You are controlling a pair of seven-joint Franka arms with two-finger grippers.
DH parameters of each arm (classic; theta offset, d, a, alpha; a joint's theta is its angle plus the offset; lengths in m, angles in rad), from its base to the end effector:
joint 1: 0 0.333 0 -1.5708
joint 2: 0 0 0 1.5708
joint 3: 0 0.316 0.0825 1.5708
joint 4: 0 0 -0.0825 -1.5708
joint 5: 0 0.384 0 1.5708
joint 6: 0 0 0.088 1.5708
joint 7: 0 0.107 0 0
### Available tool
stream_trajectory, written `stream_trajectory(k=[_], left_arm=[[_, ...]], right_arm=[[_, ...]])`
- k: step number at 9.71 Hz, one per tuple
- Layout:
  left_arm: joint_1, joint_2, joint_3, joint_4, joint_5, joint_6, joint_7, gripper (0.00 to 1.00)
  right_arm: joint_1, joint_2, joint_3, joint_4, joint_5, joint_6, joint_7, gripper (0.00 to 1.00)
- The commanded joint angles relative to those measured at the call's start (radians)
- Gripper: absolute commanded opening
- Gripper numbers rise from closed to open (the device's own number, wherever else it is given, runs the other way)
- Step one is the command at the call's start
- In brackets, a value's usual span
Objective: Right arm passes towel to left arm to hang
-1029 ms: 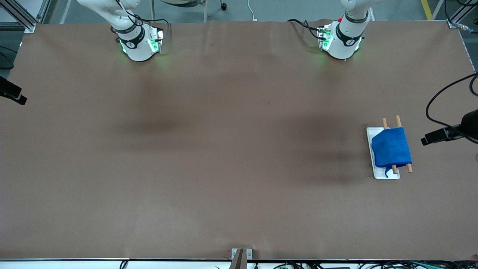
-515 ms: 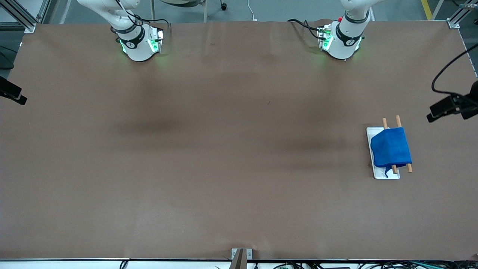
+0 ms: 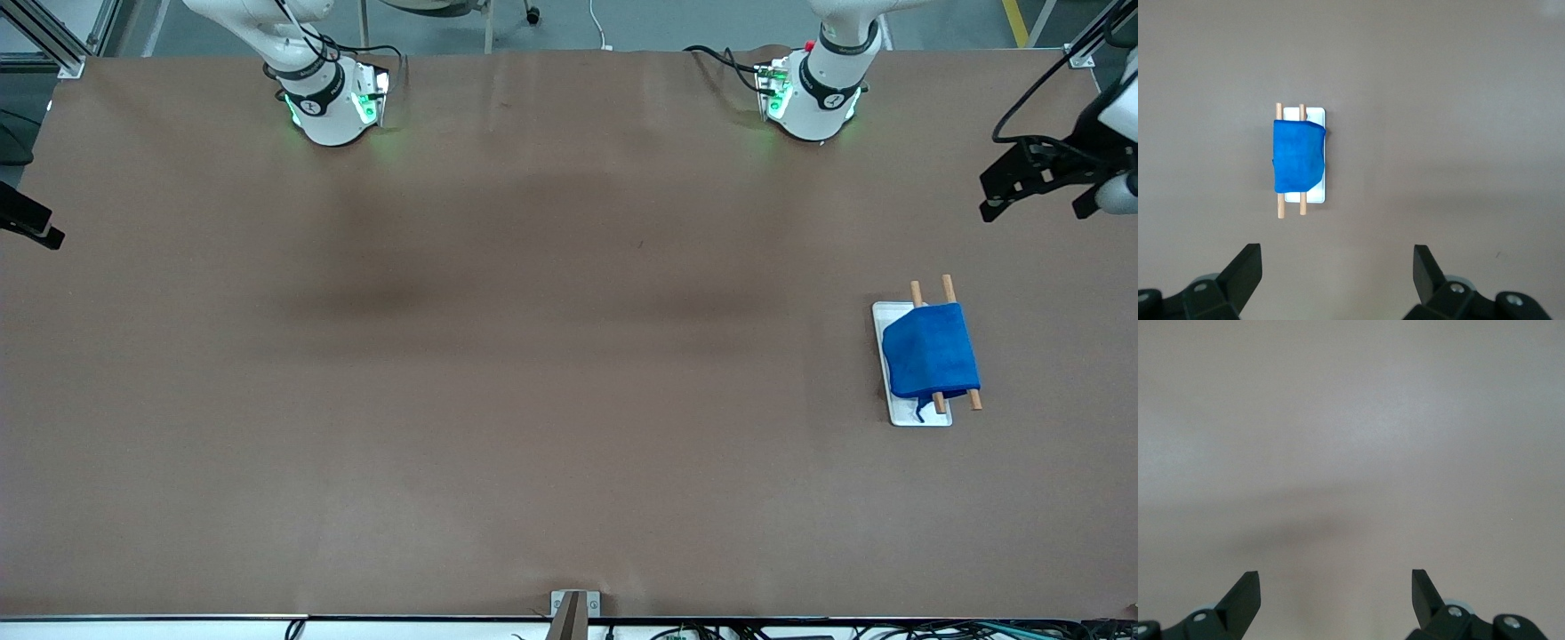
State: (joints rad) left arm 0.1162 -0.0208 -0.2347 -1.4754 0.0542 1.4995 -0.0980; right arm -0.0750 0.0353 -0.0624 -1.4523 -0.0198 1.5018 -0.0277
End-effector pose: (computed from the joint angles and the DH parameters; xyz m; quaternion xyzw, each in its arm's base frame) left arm 0.5374 -0.0594 0.6741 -0.9993 0.0077 -0.0252 0.0268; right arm 0.5534 -0.0780 0.6543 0.9984 -0.0555 0.0062 0.0115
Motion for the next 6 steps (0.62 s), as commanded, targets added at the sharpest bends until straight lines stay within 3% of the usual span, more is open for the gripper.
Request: stream_trajectory(k=[1,2,6], left_arm=[[-0.082,-0.048,0.066,-0.113,-0.007,0.001,-0.005,1.0],[-0.108,-0.063,0.095,-0.127,-0.01,-0.002,-0.009,1.0],[-0.102,-0.051,0.092,-0.103,-0.01,-0.015,0.015,1.0]], right_arm=[[-0.009,-0.005,0.009,0.001,-0.003,-0.008,0.015,1.0],[-0.009,-0.003,0.009,0.001,-0.003,-0.008,0.015,1.0],[-0.009,-0.003,0.009,0.001,-0.003,-0.014,0.015,1.0]])
